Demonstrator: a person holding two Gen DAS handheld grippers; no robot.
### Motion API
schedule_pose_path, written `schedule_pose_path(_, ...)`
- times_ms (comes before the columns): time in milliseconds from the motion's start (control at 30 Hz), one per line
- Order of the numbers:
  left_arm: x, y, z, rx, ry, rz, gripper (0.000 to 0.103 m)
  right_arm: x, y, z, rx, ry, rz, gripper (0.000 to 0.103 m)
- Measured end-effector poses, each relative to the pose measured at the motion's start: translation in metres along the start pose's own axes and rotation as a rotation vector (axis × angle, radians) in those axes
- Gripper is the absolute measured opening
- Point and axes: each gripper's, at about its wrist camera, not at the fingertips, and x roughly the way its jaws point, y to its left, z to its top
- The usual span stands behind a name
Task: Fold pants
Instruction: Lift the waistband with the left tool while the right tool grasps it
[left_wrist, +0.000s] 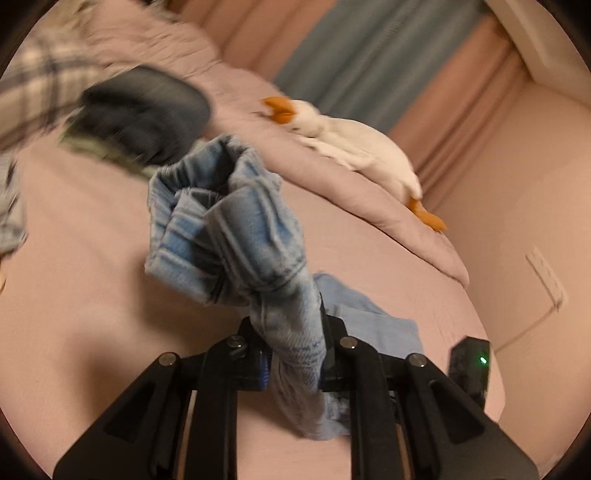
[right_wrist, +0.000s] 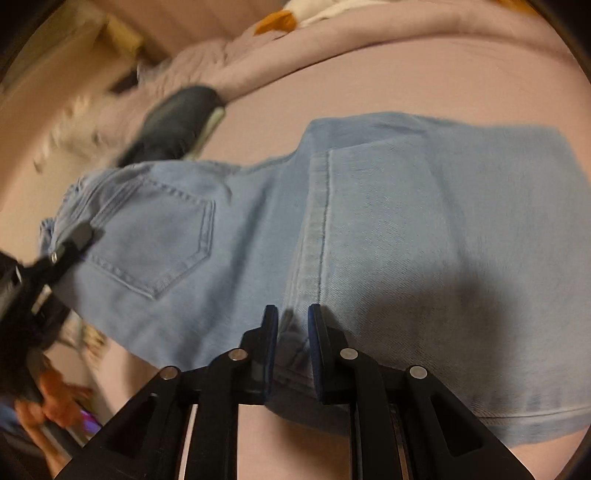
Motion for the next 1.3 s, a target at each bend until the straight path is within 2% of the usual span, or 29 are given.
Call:
schedule_pose_path(33,0.003,-0.012,0.0,0.038,0.006,-0.007,0.016,-0.003,-0.012,0.0,0.064,-0.002,0.052,0.016)
schedule_pose_path(133,0.017,-0.044,-0.005,0.137,0.03,-0.012,0.016,-0.016,-0.04,0.0,0.18,-0.037,0.135,0.019)
schedule_pose_path(200,0.027,-0.059,-0.01,0.181,0.054,-0.018,0.016,-0.026,-0.048,0.001,0.215,-0.078,0.178,0.028)
schedule_pose_path(267,0.04,-0.073,-0.019,0.229,0.092,-0.026,0.017,-0.036,-0.054,-0.002,0.274,-0.129,0.253,0.045)
schedule_pose_path(333,0.056,-0.086,-0.031,0.27,0.15,-0.046,0.02,-0.049,-0.077,-0.006,0.377,-0.179,0.36,0.053)
schedule_pose_path(367,0.063,-0.091,-0.037,0.286,0.176,-0.051,0.023,-0.051,-0.083,-0.008,0.424,-0.196,0.414,0.055)
schedule_pose_path(400,0.07,-0.094,-0.043,0.301,0.206,-0.061,0.036,-0.054,-0.096,-0.013,0.489,-0.219,0.492,0.055)
schedule_pose_path(500,0.095,-0.099,-0.069,0.303,0.331,-0.108,0.061,-0.051,-0.116,-0.024,0.613,-0.253,0.639,0.064)
schedule_pose_path(567,0.098,-0.097,-0.081,0.302,0.372,-0.113,0.063,-0.042,-0.118,-0.028,0.677,-0.25,0.697,0.068)
schedule_pose_path(667,0.084,-0.091,-0.089,0.32,0.361,-0.134,0.064,-0.036,-0.112,-0.022,0.683,-0.209,0.668,0.069)
schedule_pose_path(700,0.078,-0.085,-0.089,0.305,0.365,-0.144,0.068,-0.036,-0.108,-0.018,0.669,-0.2,0.642,0.069)
schedule_pose_path(800,0.062,-0.063,-0.093,0.251,0.349,-0.128,0.07,-0.042,-0.1,-0.007,0.616,-0.141,0.468,0.069)
schedule_pose_path(933,0.035,-0.033,-0.098,0.161,0.314,-0.092,0.07,-0.034,-0.083,0.008,0.563,-0.074,0.297,0.069)
schedule_pose_path(1067,0.025,-0.012,-0.098,0.082,0.3,-0.061,0.07,-0.017,-0.074,0.022,0.56,-0.073,0.269,0.068)
schedule_pose_path(1100,0.024,-0.005,-0.098,0.053,0.298,-0.059,0.07,-0.014,-0.074,0.025,0.549,-0.085,0.248,0.065)
schedule_pose_path(1133,0.022,-0.001,-0.096,0.039,0.295,-0.054,0.07,-0.015,-0.07,0.026,0.524,-0.11,0.213,0.049)
schedule_pose_path(1167,0.019,0.003,-0.095,0.032,0.29,-0.05,0.07,-0.017,-0.064,0.029,0.492,-0.127,0.192,0.041)
schedule_pose_path(1233,0.015,0.005,-0.095,0.025,0.282,-0.042,0.07,-0.03,-0.051,0.032,0.403,-0.183,0.176,0.033)
schedule_pose_path(1300,0.015,0.008,-0.093,0.011,0.285,-0.04,0.07,-0.047,-0.042,0.036,0.334,-0.238,0.173,0.031)
